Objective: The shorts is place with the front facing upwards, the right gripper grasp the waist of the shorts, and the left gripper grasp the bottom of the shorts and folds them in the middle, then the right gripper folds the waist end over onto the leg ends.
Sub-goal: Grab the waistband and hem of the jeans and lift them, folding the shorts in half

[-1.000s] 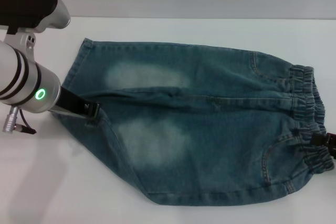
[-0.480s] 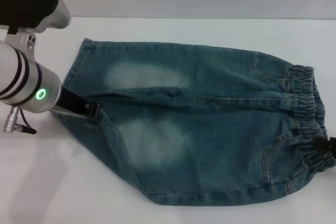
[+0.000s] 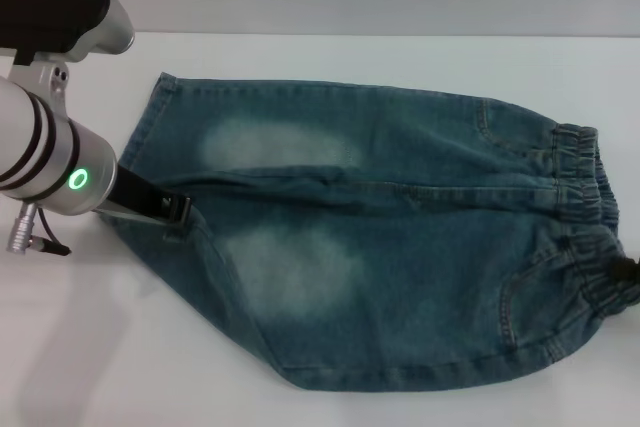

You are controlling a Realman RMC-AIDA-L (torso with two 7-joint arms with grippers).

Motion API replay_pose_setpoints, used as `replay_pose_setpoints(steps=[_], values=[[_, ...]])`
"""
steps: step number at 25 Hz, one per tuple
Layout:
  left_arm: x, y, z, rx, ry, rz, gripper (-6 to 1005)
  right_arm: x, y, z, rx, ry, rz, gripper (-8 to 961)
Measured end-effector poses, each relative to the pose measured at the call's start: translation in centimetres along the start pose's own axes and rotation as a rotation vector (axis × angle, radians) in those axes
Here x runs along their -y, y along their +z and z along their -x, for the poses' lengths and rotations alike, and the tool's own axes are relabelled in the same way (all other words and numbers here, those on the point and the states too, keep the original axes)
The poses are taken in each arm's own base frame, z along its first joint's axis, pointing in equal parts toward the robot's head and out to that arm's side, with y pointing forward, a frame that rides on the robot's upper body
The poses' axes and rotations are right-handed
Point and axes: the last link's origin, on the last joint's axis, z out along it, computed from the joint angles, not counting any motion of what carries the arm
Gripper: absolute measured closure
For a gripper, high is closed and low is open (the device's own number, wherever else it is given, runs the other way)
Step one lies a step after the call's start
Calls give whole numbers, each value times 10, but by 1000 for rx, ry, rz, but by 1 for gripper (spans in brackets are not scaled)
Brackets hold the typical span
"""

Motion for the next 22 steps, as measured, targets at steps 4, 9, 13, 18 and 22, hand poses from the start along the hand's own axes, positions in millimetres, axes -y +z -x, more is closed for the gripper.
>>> replay_pose_setpoints(steps=[4, 9, 13, 18, 22], values=[[0, 0, -1, -13, -4, 1, 918, -7, 0, 7, 48, -16, 48, 911], [4, -1, -9, -71, -11, 1, 918, -15, -2, 19, 157, -22, 118, 951], [12, -1, -19, -183, -43, 2, 917, -24, 6, 29, 235, -21, 186, 950], [19, -1, -32, -314, -78, 6, 916, -35, 18, 45, 361, 1, 276, 950], [25, 6, -37, -373, -116, 15, 916, -39, 20, 54, 479, 39, 329, 951]])
